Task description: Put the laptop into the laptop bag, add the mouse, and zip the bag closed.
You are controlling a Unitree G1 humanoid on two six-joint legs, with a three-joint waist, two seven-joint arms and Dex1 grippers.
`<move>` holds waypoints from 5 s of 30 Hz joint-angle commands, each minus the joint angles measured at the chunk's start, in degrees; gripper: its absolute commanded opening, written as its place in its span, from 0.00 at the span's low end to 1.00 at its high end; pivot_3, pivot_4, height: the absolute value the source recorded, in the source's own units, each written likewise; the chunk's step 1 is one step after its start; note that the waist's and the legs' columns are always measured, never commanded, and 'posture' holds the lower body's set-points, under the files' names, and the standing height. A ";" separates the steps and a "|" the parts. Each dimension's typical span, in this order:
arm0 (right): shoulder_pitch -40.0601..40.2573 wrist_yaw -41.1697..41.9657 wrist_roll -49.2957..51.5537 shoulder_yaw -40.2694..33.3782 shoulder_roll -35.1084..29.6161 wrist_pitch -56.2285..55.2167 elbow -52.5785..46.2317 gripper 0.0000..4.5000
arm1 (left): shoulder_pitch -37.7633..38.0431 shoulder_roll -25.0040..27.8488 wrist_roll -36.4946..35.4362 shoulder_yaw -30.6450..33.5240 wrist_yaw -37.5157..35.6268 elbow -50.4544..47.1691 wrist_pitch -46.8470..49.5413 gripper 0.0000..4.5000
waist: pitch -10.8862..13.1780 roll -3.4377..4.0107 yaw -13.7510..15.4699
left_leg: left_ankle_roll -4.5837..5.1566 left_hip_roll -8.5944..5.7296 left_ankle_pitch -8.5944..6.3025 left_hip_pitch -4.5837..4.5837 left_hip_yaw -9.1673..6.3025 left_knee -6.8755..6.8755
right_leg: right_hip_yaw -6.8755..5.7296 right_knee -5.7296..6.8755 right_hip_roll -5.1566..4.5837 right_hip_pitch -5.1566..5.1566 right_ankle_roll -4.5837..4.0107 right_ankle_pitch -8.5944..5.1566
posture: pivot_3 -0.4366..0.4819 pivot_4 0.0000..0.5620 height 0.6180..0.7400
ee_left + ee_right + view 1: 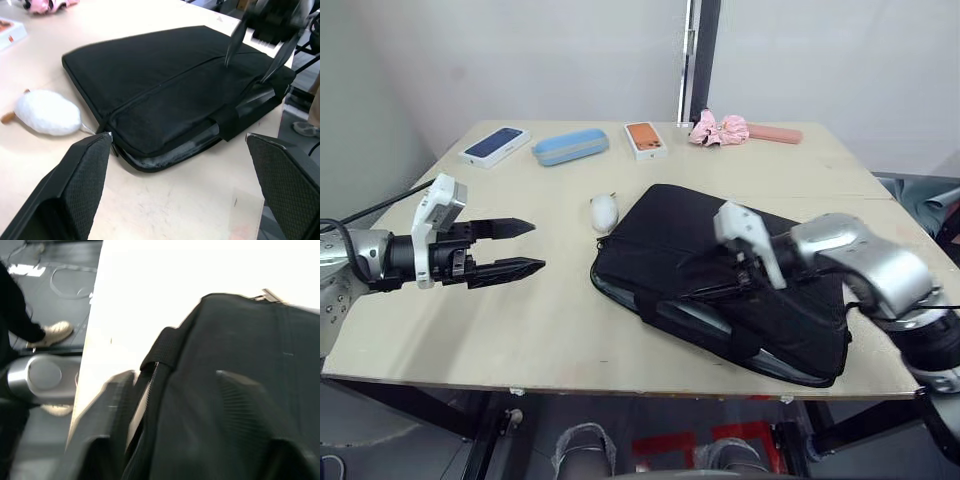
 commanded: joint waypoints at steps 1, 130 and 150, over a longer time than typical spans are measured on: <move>3.31 1.10 11.30 -14.69 -5.88 9.40 -3.00 0.97 | -3.29 0.29 -0.28 -1.44 0.80 3.29 2.58 1.00 | -0.01 -0.01 0.35 | 0.00 0.00 0.00 0.00 0.00 0.00 | 0.00 0.00 0.00 0.01 0.00 0.00 | 0.48 0.27 1.00; 13.43 1.63 6.04 -12.80 -6.17 8.49 21.46 1.00 | -8.53 -7.41 9.41 -12.51 1.32 8.74 22.74 0.65 | 0.28 0.24 0.58 | 0.59 -0.55 -0.03 -0.47 -0.39 -0.44 | -0.96 -1.18 -0.70 0.51 -0.10 -0.03 | 0.48 0.27 1.00; 32.92 11.13 3.95 -34.45 -20.86 -8.51 10.04 1.00 | -7.99 7.44 10.06 -5.15 -13.26 10.94 0.36 0.99 | 0.24 0.14 0.47 | 0.65 -0.47 -0.08 -0.45 -0.30 -0.43 | -0.90 -1.29 -0.68 0.51 -0.08 -0.04 | 0.48 0.27 1.00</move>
